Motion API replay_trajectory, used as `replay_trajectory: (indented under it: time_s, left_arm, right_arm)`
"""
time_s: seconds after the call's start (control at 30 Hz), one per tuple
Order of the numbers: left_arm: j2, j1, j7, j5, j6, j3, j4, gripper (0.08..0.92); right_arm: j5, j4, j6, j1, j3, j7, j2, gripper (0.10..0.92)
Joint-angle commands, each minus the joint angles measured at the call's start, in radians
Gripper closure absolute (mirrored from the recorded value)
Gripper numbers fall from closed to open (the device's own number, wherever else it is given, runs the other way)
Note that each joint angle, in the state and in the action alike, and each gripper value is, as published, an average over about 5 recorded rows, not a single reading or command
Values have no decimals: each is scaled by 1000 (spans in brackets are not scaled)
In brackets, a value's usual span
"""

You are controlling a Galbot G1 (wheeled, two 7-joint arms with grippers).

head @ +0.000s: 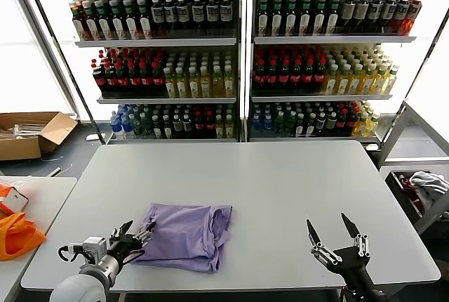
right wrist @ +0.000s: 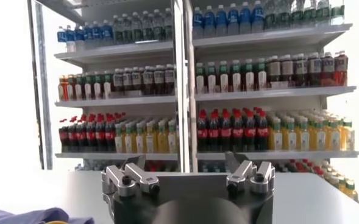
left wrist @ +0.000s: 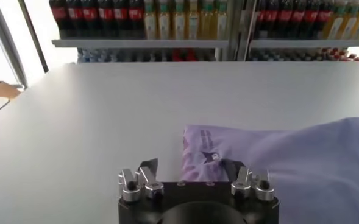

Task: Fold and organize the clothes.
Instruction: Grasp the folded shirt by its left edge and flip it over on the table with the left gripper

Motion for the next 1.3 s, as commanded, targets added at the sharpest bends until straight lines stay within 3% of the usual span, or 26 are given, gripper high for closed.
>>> replay_trajectory:
  time_s: [0.03, 0.6, 0.77, 1.0, 1.3]
  left_arm:
    - [-31, 8, -12, -6, 4, 33, 12, 390]
    - [-64, 25, 14, -25, -65, 5, -14, 876]
    - [-49, 41, 50, -35, -85, -87, -29, 899]
    - [-20, 99, 118, -94, -87, -370, -55, 899]
    - [146, 169, 183, -203, -40, -628, -2, 899]
  right_arm:
    - [-2, 2, 2, -10, 3, 2, 0, 203]
    - [2, 3, -12, 11, 8, 4, -8, 203]
    - [11, -7, -6, 22, 11, 7, -14, 203]
    - [13, -31, -3, 38, -7, 11, -28, 203]
    - [36, -45, 7, 43, -2, 12, -48, 203]
